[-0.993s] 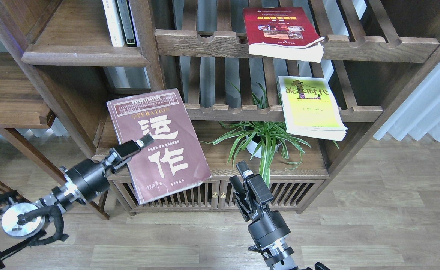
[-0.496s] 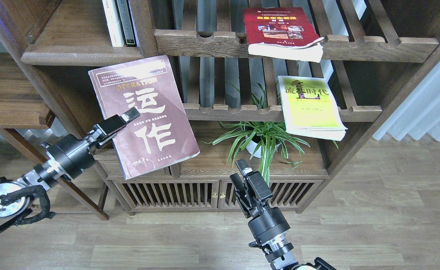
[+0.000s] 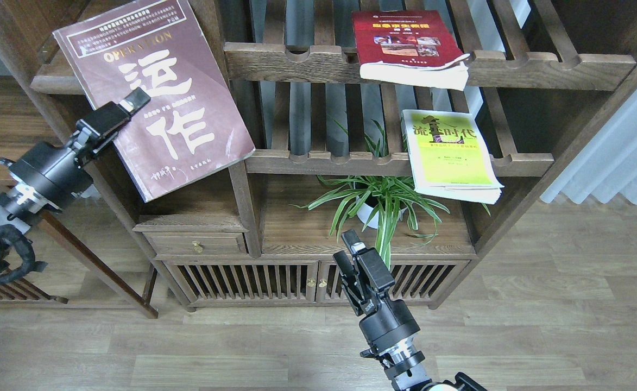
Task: Organize books on shelf
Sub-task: 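Lift the maroon book with the left gripper up to the top shelf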
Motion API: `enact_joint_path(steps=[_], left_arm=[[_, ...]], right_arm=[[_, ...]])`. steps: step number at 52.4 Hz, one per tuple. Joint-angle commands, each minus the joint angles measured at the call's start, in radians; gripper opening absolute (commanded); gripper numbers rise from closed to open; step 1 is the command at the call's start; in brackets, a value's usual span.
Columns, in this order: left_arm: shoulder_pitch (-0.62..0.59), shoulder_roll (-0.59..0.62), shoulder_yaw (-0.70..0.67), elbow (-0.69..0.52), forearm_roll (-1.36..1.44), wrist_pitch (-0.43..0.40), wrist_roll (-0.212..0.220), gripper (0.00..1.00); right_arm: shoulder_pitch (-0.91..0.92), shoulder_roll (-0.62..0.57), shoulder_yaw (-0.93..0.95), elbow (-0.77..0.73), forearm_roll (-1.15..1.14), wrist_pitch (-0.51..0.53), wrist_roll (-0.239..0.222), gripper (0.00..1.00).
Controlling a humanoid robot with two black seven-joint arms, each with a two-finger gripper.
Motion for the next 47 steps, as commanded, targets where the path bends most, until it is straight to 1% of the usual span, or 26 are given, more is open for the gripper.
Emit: enact_joint_path(steps=[1,7,21,36,47], left_arm=[[-0.002,0.027,-0.067,0.0,-0.004,0.0,-0.032,0.05],[-0.011,0.029,-0.108,0.0,-0.004,0.0,-0.067,0.05],[-0.043,0.029,-0.131,0.005,-0.003,0.0,-0.067,0.04],[-0.052,0.037,-0.144,0.029,0.006,0.0,-0.04,0.04],[-0.134,0.04,-0.156,0.051,0.005,0.0,-0.041,0.04]], right_arm=[[0.001,0.0,0.0,0.0,0.0,0.0,0.0,0.85],[0.001,0.0,0.0,0.0,-0.002,0.0,0.0,0.85],[0.001,0.0,0.0,-0.008,-0.002,0.0,0.0,0.85],[0.001,0.0,-0.002,-0.008,-0.002,0.0,0.0,0.86],[0.001,0.0,-0.002,-0.008,-0.003,0.0,-0.001,0.87]])
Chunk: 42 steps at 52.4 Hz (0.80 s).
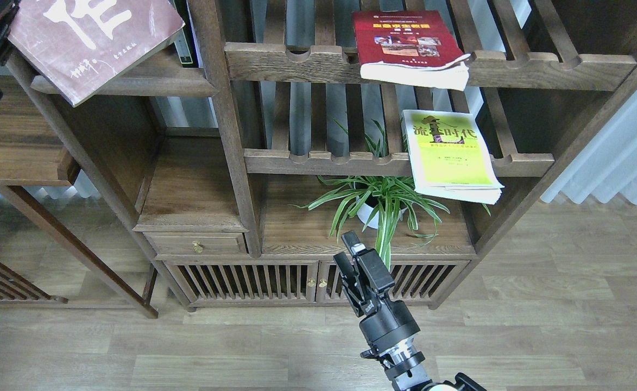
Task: Organize books on shelf
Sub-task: 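Lift the maroon book with the left gripper up to the top shelf, then push the maroon book onto the top shelf with the left gripper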
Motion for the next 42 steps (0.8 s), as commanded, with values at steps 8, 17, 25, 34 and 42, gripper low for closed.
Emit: enact_joint_path(steps=[8,17,25,34,42], left_arm=[[-0.063,0.001,-0.004,0.052,0.009,0.0,0.007,0.04],[-0.086,0.003,-0.002,0.111,0.054,0.0,0.052,0.05],[-0.087,0.01,-0.013,0.18,0.112,0.0,0.086,0.05],[-0.116,0.004,-0.019,0.206,0.114,0.0,0.086,0.05],[-0.164,-0.014,-0.002,0.221,0.13,0.0,0.086,0.05]], right_arm=[[0.0,0.0,0.0,0.0,-0.001,0.0,-0.002,0.87],[-0.002,0.0,0.001,0.0,-0.001,0.0,-0.002,0.87],[-0.006,0.0,0.001,0.0,-0.003,0.0,-0.002,0.87],[-0.009,0.0,0.0,0.0,-0.006,0.0,-0.002,0.87],[-0.009,0.0,0.0,0.0,-0.008,0.0,-0.002,0.87]])
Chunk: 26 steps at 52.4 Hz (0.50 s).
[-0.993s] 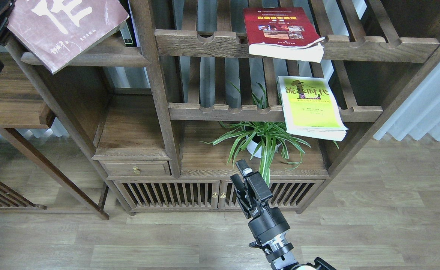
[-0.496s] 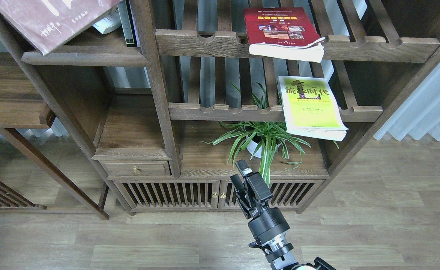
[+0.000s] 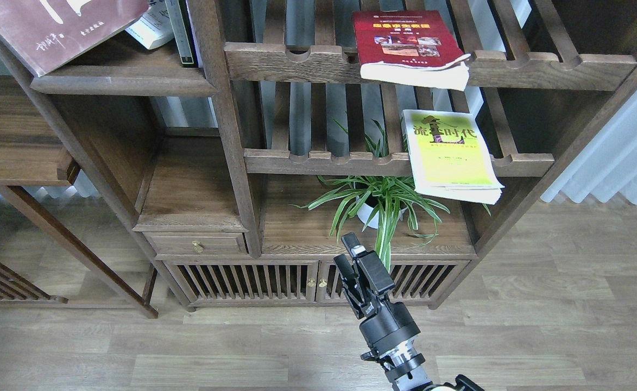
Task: Organize books on shelf
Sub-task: 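Push the maroon book onto the top shelf with the left gripper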
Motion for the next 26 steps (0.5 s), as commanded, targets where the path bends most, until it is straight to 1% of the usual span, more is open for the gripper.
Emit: enact_joint_path(steps=[1,7,14,26], left_arm=[[-0.041,-0.02,0.019,0.01,0.015,0.0,0.0,0.05],[-0.048,-0.058,0.021,0.011,0.047,0.0,0.0,0.05],[-0.051,-0.066,0.018,0.02,0.078,0.0,0.0,0.05],[-0.061,-0.099,-0.027,0.034,0.106,0.0,-0.005,0.05]], right_arm=[[0.0,0.0,0.0,0.0,-0.001,0.0,0.0,0.87],[0.0,0.0,-0.002,0.002,-0.001,0.0,0.0,0.87],[-0.002,0.0,-0.002,0.002,-0.001,0.0,0.0,0.87],[-0.002,0.0,-0.002,0.0,-0.001,0.0,0.0,0.87]])
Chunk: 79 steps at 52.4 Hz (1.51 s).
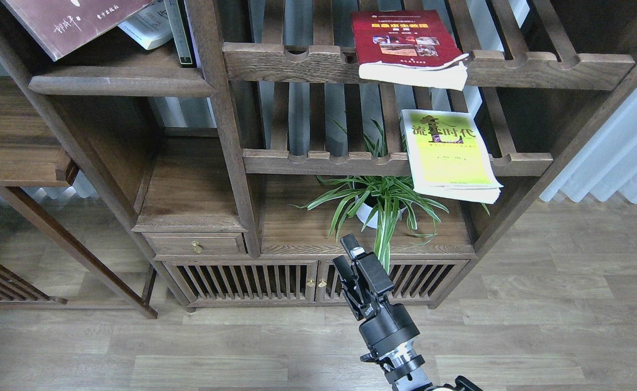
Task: Organize books on shelf
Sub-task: 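Push the maroon book onto the top shelf with the left gripper, then release the maroon book and withdraw the left gripper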
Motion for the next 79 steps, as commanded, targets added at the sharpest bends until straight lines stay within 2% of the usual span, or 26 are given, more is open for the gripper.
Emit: enact_joint_path(steps=[1,16,25,44,53,65,66,79], left_arm=[[-0.005,-0.013,-0.025,0.005,0.013,0.0,-0.005,0.05],[-0.005,-0.043,-0.039,0.007,0.074,0.0,-0.01,0.02],[-0.005,-0.07,-0.042,0.007,0.139,0.0,-0.045,0.02],[-0.005,-0.127,-0.042,0.028,0.277,0.0,-0.053,0.03],[-0.03,-0.156,-0.046,0.031,0.375,0.0,-0.092,0.03],[-0.07,-0.179,-0.051,0.065,0.443,0.15,-0.106,0.03],[-0.091,-0.179,-0.051,0.092,0.476,0.186,-0.118,0.03],[-0.125,-0.242,-0.033,0.152,0.556,0.278,-0.197,0.04]], right_arm=[[0.0,0.0,-0.002,0.0,0.0,0.0,0.0,0.87],[0.005,0.0,-0.005,0.0,-0.001,0.0,0.0,0.87],[0.011,0.0,-0.008,0.003,-0.003,0.0,0.0,0.87],[0.041,0.0,-0.032,0.023,-0.008,0.0,0.0,0.87],[0.051,0.0,-0.051,0.024,-0.008,0.0,0.005,0.87],[0.052,0.0,-0.091,0.034,-0.006,0.0,0.008,0.87],[0.052,0.0,-0.106,0.037,-0.006,0.0,0.008,0.87],[0.046,0.0,-0.126,0.037,-0.006,0.0,0.009,0.86]])
